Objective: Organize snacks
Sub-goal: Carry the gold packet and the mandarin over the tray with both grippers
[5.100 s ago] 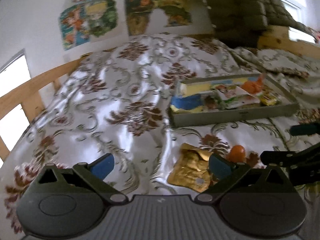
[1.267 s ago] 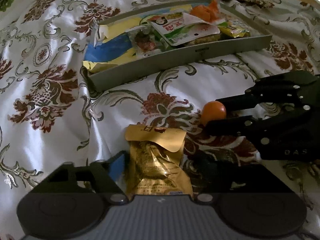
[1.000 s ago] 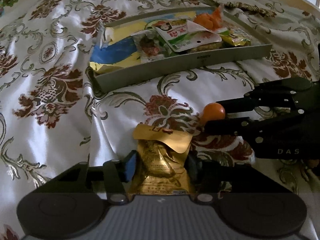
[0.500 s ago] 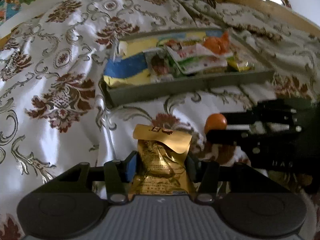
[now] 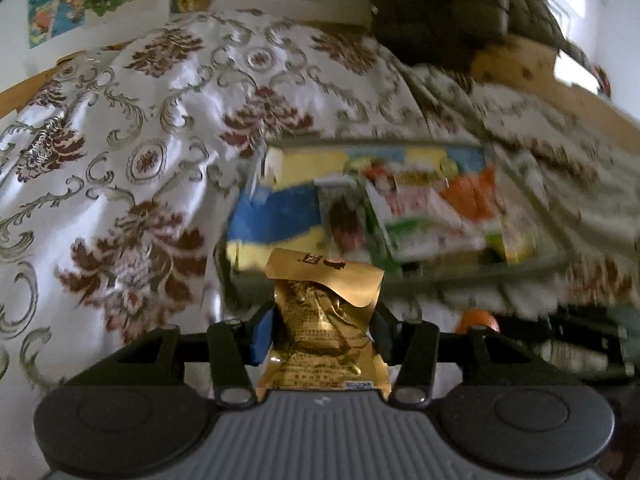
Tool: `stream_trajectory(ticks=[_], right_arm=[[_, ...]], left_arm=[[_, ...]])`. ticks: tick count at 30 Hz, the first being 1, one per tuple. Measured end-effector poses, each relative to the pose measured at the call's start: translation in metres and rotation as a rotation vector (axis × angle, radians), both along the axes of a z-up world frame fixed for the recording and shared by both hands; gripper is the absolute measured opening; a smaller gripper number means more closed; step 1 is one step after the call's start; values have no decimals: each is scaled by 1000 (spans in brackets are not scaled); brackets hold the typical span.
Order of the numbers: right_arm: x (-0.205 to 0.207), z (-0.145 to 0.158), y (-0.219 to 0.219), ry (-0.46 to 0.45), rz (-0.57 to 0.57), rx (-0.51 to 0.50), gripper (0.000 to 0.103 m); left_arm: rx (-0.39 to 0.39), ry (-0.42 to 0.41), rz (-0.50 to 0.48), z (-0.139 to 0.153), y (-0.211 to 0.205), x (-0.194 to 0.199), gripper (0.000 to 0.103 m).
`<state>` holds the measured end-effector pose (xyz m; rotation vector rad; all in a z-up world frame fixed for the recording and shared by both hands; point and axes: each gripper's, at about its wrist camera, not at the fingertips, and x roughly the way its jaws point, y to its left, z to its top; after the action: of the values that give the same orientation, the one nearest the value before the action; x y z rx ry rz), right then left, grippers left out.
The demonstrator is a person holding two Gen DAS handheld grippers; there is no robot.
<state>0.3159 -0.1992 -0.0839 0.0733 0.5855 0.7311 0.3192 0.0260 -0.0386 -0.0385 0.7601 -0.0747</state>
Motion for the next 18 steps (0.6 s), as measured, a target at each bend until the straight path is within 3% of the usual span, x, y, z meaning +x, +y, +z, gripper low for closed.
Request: stream_trajectory(ticks=[5, 10, 18], right_arm=[[19, 10, -5, -75, -51, 0, 36], [51, 11, 3, -117, -74, -22, 36], [77, 4, 33, -135, -50, -60, 36]], left_arm=[[-10, -40, 27, 6, -3, 34, 55], [-35, -19, 90, -2, 0, 70, 55], [-62, 15, 184, -18, 18, 96, 55]])
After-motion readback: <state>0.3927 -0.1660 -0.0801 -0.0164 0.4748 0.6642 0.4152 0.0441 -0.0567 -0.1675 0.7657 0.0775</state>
